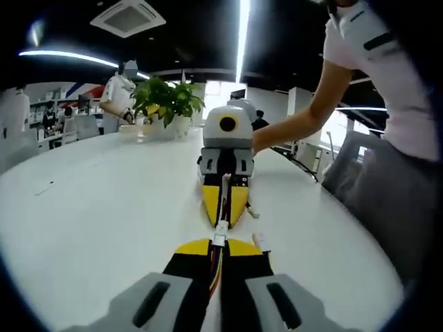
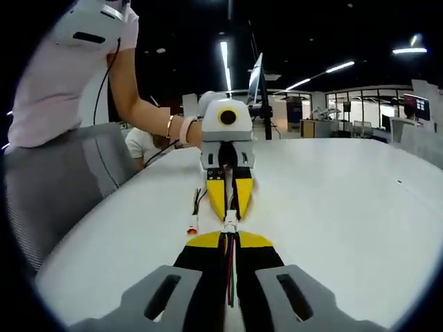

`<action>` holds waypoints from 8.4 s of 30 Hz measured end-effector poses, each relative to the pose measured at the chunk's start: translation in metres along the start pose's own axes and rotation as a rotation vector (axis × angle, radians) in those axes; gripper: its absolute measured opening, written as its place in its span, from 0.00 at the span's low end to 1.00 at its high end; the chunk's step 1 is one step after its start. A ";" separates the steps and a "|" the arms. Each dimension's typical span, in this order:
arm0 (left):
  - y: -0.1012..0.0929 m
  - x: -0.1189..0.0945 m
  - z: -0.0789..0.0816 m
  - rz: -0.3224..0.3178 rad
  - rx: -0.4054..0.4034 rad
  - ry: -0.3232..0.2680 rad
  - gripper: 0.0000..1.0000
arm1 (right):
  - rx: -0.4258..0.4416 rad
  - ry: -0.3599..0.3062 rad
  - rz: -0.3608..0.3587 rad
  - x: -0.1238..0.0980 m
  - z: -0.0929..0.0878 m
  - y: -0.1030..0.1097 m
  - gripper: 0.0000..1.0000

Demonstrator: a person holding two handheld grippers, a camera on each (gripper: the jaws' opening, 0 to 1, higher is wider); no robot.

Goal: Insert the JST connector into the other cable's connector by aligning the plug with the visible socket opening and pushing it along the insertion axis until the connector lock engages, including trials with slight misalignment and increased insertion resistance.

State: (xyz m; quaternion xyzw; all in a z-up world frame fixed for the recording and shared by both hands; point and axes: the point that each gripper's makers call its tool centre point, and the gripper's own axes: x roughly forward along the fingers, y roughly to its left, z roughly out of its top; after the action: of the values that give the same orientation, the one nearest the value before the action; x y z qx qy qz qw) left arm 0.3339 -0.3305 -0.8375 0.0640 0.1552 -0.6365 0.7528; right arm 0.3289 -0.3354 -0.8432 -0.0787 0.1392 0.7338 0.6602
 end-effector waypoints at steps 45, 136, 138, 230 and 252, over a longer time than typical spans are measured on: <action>0.021 -0.001 -0.001 0.060 -0.036 -0.045 0.00 | 0.043 -0.037 -0.098 0.002 0.007 -0.009 0.05; -0.011 -0.040 0.067 0.214 -0.079 -0.143 0.15 | 0.087 -0.096 -0.266 -0.035 0.058 0.006 0.23; -0.013 -0.040 0.065 0.216 -0.081 -0.139 0.15 | 0.085 -0.092 -0.264 -0.036 0.059 0.009 0.23; -0.038 -0.006 -0.008 0.155 -0.057 -0.032 0.00 | 0.056 0.061 -0.254 -0.030 -0.016 0.027 0.04; -0.039 -0.005 -0.009 0.134 -0.064 -0.027 0.00 | 0.024 0.053 -0.197 -0.009 -0.009 0.032 0.04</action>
State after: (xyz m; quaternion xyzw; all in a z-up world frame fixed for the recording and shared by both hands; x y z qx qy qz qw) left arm 0.2939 -0.3298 -0.8403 0.0416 0.1607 -0.5802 0.7973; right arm 0.2978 -0.3492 -0.8456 -0.1035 0.1570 0.6612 0.7262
